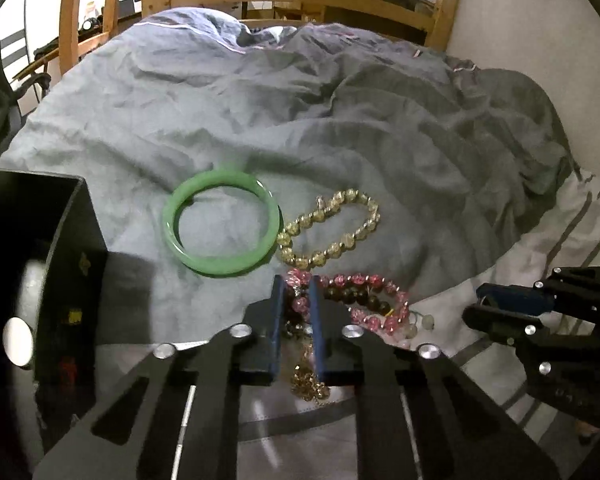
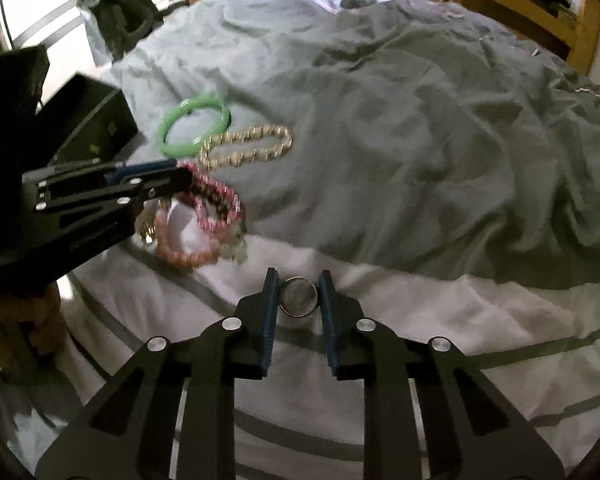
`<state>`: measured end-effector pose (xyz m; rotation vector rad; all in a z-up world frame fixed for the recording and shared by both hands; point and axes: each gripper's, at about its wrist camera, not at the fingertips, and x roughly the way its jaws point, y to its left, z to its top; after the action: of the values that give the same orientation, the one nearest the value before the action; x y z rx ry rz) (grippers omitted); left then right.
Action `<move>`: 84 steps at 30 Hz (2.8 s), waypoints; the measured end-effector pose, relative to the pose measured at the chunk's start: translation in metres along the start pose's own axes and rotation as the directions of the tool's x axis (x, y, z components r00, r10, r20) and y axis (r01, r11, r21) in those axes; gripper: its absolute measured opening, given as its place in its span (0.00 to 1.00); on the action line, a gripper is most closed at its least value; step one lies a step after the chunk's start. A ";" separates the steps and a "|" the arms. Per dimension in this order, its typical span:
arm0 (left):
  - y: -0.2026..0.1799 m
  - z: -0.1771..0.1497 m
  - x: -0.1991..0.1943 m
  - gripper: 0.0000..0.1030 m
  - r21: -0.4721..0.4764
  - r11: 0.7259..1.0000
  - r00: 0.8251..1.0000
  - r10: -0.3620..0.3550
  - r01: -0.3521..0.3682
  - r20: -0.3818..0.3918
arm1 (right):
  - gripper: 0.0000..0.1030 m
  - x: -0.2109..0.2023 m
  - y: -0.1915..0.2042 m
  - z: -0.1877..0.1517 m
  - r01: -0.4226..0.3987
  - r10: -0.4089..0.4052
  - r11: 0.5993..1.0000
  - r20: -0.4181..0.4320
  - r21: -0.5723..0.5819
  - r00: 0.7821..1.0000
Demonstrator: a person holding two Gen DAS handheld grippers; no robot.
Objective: Organize jewelry
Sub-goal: 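Grasp the pink beaded bracelet with the left tool while the right tool grasps a silver ring, then lift and carry the pink bracelet and ring with both tools over the box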
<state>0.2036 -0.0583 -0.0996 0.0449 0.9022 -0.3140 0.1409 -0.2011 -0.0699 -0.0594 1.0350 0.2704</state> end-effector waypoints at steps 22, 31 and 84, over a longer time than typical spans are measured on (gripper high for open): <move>-0.002 0.001 0.008 0.22 0.004 1.000 1.000 -0.006 0.006 -0.029 | 0.21 0.014 0.012 -0.004 -0.003 0.001 0.999 -0.057 -0.036 0.998; 0.004 0.016 -0.025 0.07 -0.035 0.999 0.996 -0.037 0.040 0.081 | 0.21 0.007 0.012 -0.002 -0.017 0.016 0.999 -0.019 -0.031 1.000; 0.080 0.027 -0.175 0.08 -0.083 0.977 0.958 0.207 -0.194 0.197 | 0.21 -0.089 0.140 0.063 -0.078 0.158 0.963 0.312 -0.256 0.937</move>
<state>0.1459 0.0566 0.0461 0.0451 0.6952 -0.0978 0.1163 -0.0722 0.0497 -0.1654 0.6681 0.4991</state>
